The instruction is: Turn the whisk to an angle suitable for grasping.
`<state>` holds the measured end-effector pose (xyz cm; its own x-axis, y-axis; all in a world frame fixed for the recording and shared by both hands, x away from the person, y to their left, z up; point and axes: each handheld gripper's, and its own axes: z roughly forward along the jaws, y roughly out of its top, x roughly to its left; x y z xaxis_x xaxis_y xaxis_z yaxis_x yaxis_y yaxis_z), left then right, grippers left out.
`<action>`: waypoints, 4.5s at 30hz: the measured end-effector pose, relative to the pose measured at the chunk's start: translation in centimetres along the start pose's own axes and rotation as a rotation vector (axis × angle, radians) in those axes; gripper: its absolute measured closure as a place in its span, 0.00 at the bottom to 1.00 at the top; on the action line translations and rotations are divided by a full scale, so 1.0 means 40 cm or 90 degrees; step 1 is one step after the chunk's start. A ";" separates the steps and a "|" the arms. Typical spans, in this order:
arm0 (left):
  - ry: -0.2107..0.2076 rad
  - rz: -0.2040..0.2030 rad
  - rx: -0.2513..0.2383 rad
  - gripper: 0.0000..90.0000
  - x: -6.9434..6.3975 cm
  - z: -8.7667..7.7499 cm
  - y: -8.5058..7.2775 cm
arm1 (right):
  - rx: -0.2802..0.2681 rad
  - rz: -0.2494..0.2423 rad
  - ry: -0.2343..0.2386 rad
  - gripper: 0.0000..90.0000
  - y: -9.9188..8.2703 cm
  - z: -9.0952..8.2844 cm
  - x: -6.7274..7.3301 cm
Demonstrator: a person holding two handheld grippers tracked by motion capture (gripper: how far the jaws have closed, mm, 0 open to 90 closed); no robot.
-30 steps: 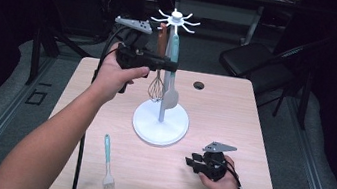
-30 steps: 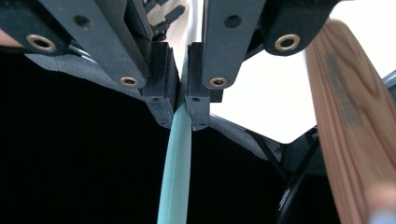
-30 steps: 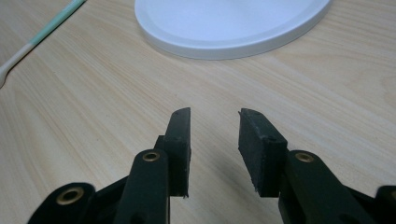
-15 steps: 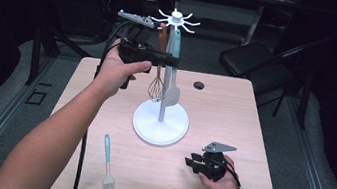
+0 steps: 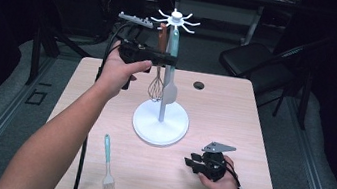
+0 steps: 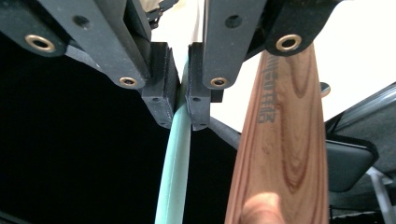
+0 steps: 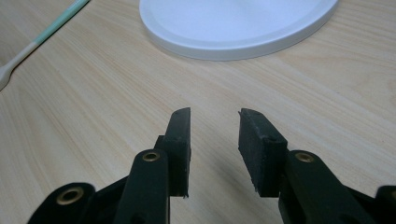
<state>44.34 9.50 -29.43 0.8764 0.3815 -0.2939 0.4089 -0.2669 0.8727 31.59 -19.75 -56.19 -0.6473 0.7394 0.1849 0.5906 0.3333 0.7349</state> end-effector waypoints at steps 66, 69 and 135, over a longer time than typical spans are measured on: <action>0.205 -0.088 0.047 0.64 0.018 -0.045 -0.698 | -0.234 -0.017 -0.057 0.97 0.079 -0.158 0.006; 0.206 -0.088 0.040 0.64 0.020 -0.047 -0.698 | -0.286 -0.023 -0.049 1.00 0.120 -0.207 0.009; 0.206 -0.120 0.022 0.67 0.043 -0.068 -0.707 | -0.410 -0.138 -0.032 1.00 0.727 -0.297 0.101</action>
<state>33.61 20.12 -53.55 0.6615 0.6854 -0.3045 0.5684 -0.1933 0.7997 40.40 -14.02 -26.30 -0.6869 0.7261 -0.0297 0.0352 0.0741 0.9966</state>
